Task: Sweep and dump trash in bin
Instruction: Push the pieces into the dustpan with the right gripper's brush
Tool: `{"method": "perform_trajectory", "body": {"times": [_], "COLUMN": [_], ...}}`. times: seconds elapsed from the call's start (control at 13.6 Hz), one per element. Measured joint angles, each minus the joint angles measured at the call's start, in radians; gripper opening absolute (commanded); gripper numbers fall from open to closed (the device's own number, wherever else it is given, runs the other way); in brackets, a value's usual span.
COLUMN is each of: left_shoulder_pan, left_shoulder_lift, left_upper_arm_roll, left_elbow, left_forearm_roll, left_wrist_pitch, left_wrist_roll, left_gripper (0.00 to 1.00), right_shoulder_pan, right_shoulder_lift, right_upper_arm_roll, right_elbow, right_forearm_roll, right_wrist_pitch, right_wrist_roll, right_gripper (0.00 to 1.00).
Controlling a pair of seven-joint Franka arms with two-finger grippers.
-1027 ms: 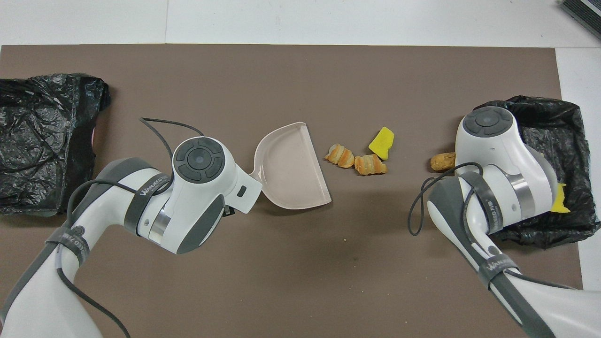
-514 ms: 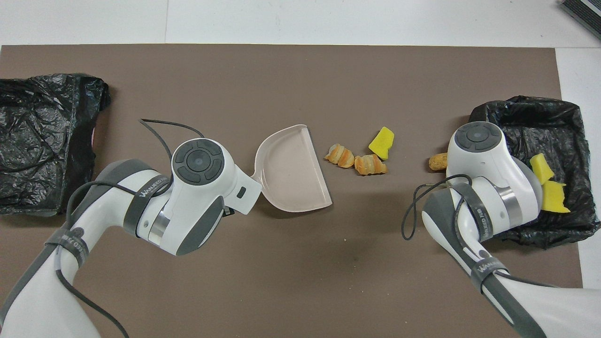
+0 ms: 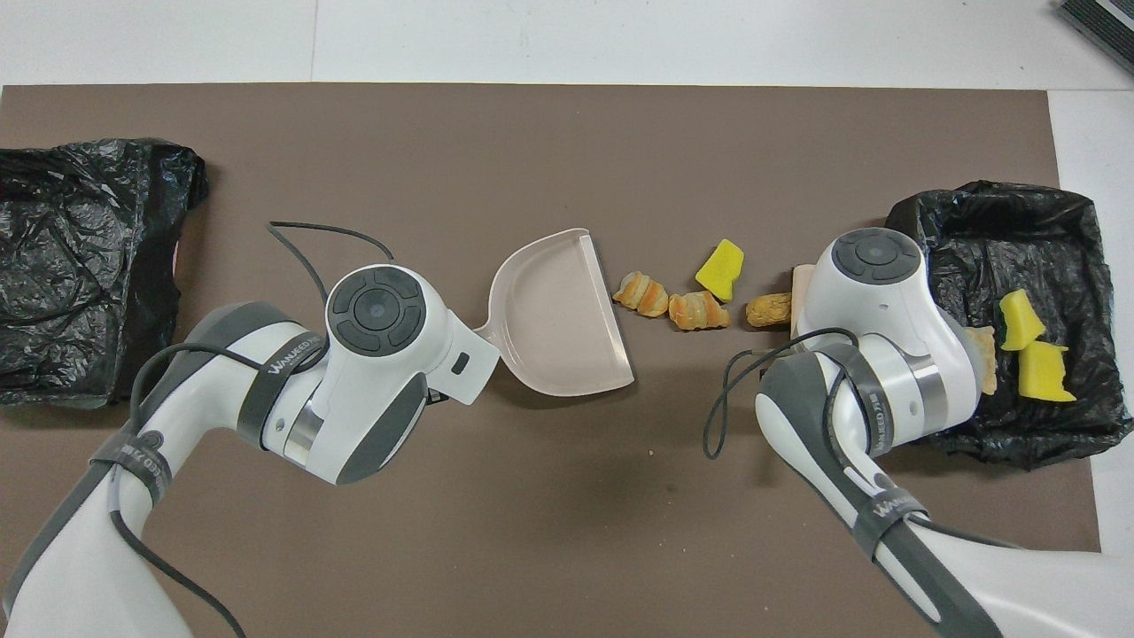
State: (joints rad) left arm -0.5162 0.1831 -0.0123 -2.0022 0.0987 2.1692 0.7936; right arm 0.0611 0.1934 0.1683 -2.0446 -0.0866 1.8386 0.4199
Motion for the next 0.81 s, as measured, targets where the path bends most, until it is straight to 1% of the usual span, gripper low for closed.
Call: {"method": "perform_trajectory", "body": {"times": [0.15, 0.37, 0.51, 0.66, 0.81], "left_shoulder_pan": [0.000, 0.001, 0.001, 0.000, -0.001], "left_shoulder_lift": [0.000, 0.000, -0.002, -0.009, -0.017], "left_upper_arm_roll": [0.001, 0.007, 0.007, 0.005, 0.004], "left_elbow": [-0.002, -0.006, -0.006, -0.005, -0.005], "left_forearm_roll": [0.000, 0.001, 0.037, 0.081, 0.092], "left_wrist_pitch": [0.002, -0.007, -0.034, -0.065, -0.092], "left_wrist_roll": [0.022, 0.038, 0.043, 0.044, 0.043], "left_gripper": [0.00, 0.00, 0.00, 0.00, 0.00], "right_shoulder_pan": [0.026, 0.072, 0.098, 0.127, 0.170], "right_shoulder_lift": [0.011, 0.035, 0.055, 0.069, 0.078], "right_upper_arm_roll": [0.001, 0.002, 0.009, 0.020, 0.022], "right_elbow": [0.024, 0.055, 0.077, 0.087, 0.091], "right_forearm_roll": [0.044, 0.074, 0.100, 0.160, 0.208], "right_wrist_pitch": [0.022, 0.051, 0.055, 0.080, 0.101], "right_wrist_roll": [0.000, 0.000, 0.000, -0.001, -0.001], "right_gripper": [0.00, 0.00, 0.00, 0.00, 0.00]}}
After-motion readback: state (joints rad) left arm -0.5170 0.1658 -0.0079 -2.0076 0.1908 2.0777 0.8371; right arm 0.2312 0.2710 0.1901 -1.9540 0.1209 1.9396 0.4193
